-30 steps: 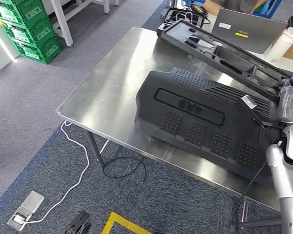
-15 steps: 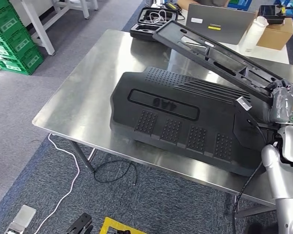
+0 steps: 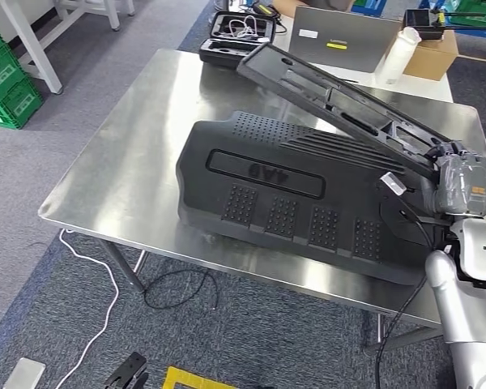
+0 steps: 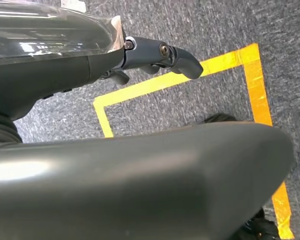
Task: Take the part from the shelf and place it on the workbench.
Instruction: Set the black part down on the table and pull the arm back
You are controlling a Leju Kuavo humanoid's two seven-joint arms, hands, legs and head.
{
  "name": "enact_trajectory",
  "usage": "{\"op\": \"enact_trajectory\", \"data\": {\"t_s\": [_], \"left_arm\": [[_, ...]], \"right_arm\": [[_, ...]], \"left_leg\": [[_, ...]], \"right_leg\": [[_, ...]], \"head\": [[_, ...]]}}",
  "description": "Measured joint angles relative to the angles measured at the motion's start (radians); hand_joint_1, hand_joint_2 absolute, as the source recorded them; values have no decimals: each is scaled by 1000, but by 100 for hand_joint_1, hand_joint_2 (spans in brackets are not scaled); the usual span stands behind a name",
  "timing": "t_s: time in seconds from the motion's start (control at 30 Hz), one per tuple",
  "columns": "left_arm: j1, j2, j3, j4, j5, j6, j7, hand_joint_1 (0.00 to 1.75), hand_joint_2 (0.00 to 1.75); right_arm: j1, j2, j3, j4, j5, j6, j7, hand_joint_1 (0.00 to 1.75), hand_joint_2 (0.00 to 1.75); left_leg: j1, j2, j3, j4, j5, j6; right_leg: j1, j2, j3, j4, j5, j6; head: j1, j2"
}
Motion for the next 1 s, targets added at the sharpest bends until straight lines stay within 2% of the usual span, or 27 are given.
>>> {"op": "enact_trajectory", "data": {"t_s": [0.07,0.1,0.13,0.2,0.27,0.3,0.33,0.4,0.43,0.47,0.5,0.53,0.57,0.63,0.67,0.7,0.8,1.0], "left_arm": [[-1,0,0,0,0,0,0,0,0],[-2,0,0,0,-1,0,0,0,0],[-3,0,1,0,-2,0,0,0,0],[-3,0,1,0,-5,0,1,0,0],[-2,0,2,0,-7,0,1,0,0],[-3,0,2,0,-7,0,1,0,0],[-3,0,2,0,-7,0,1,0,0],[-1,0,4,0,-7,0,1,0,0],[0,0,6,0,-7,0,1,0,0],[2,0,7,0,-7,0,1,0,0],[3,0,8,0,-7,0,1,0,0],[4,1,9,0,-7,0,1,0,0],[4,2,11,0,-8,0,1,0,0],[3,4,13,0,-10,0,1,0,0],[2,4,14,0,-13,0,1,0,0],[2,4,14,0,-16,0,0,0,0],[2,5,14,0,-19,-9,0,0,0],[-1,6,15,0,-31,-29,3,0,0]], "right_arm": [[1,0,5,-6,1,6,-1,175,175],[1,0,9,-9,1,9,-3,175,175],[1,1,12,-12,-1,10,-5,175,175],[1,1,17,-15,-5,12,-8,175,175],[2,2,20,-20,-6,12,-9,175,175],[2,2,22,-23,-6,12,-9,175,175],[2,3,24,-25,-5,13,-10,175,175],[3,6,27,-27,-5,13,-10,175,175],[5,7,29,-27,-6,14,-11,175,175],[6,9,30,-27,-9,16,-13,175,175],[7,10,32,-27,-15,21,-16,175,175],[7,11,34,-28,-23,27,-22,175,175],[8,12,38,-29,-33,35,-30,175,175],[12,15,48,-33,-56,46,-47,175,175],[15,17,53,-36,-67,50,-57,175,175],[19,19,59,-40,-77,53,-67,175,175],[27,27,87,-54,-92,59,-96,175,175],[26,56,162,-63,-99,70,-115,175,175]], "left_leg": [[0,5,7,0,-4,-5],[-1,7,9,-1,-5,-10],[-2,8,10,-1,-7,-14],[-3,10,12,-4,-6,-25],[-1,10,13,-5,-11,-36],[-1,7,7,8,-23,-40],[-1,2,-9,44,-46,-43],[-2,-5,-70,174,-110,-44],[-3,-7,-103,241,-133,-44],[-4,-8,-124,279,-139,-44],[-4,-8,-126,278,-124,-43],[-4,-9,-110,235,-92,-40],[-5,-10,-79,164,-52,-36],[-5,-16,-27,44,-3,-29],[-5,-19,-15,15,4,-27],[-6,-21,-13,9,1,-27],[-7,-23,-13,7,3,-27],[-9,-25,-13,7,1,-21]], "right_leg": [[-1,-8,67,-137,69,-2],[2,-12,103,-208,95,-7],[6,-15,126,-254,107,-12],[13,-14,135,-274,105,-23],[11,-10,136,-278,108,-35],[9,-10,138,-282,110,-42],[8,-9,140,-286,112,-48],[9,-7,141,-286,112,-55],[10,-4,141,-285,111,-56],[12,-1,141,-284,110,-57],[13,3,142,-283,109,-58],[13,7,144,-281,107,-57],[13,11,145,-278,104,-56],[17,18,141,-267,97,-51],[18,21,137,-263,95,-49],[19,23,135,-260,94,-49],[18,22,137,-265,95,-50],[18,20,141,-272,98,-44]], "head": [[0,0],[0,0],[0,0],[-1,0],[-2,0],[-2,0],[-3,0],[-4,0],[-4,0],[-4,0],[-4,0],[-4,0],[-4,0],[-4,0],[-3,0],[-3,0],[-2,0],[-2,0]]}}
